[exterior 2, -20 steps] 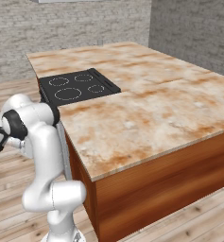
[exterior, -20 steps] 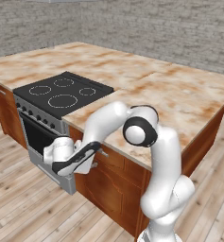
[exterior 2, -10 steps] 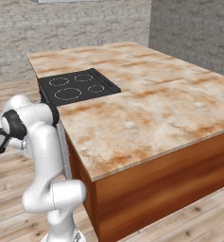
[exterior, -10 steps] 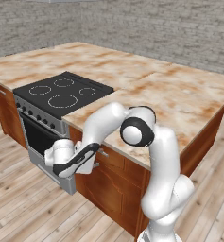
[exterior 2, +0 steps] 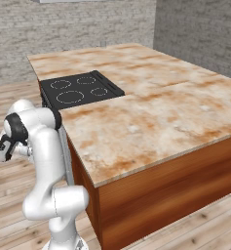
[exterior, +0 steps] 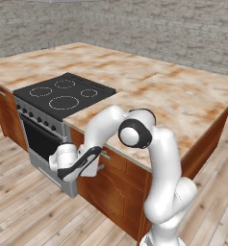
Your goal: Take a straw from the drawer in front and place it inside the glass cup on the dining counter.
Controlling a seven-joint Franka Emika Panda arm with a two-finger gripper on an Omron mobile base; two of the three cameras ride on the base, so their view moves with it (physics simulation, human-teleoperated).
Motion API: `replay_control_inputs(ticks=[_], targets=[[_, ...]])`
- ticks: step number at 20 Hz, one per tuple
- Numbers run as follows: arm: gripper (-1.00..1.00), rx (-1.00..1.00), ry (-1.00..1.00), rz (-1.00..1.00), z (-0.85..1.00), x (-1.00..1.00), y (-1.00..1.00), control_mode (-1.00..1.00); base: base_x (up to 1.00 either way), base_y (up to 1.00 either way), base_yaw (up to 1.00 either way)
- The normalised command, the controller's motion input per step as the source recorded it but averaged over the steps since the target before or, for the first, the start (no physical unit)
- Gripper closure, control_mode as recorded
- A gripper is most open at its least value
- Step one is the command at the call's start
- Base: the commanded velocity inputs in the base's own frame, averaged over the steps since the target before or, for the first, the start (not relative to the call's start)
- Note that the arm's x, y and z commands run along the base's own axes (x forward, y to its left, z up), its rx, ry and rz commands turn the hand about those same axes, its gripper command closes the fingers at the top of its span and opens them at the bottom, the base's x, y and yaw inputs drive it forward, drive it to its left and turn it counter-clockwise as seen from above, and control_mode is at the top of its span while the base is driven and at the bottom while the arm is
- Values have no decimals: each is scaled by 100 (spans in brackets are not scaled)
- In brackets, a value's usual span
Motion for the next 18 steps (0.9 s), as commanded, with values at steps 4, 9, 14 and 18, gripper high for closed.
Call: replay_control_inputs(ticks=[4, 9, 14, 18], targets=[[-100, -5, 0, 0, -17, 29, -8, -100, 0, 0, 0], [-100, -6, 0, 0, -22, 32, -3, -100, 0, 0, 0], [-100, -7, 0, 0, -24, 29, -1, -100, 0, 0, 0], [-100, -8, 0, 0, -26, 29, 0, -100, 0, 0, 0]])
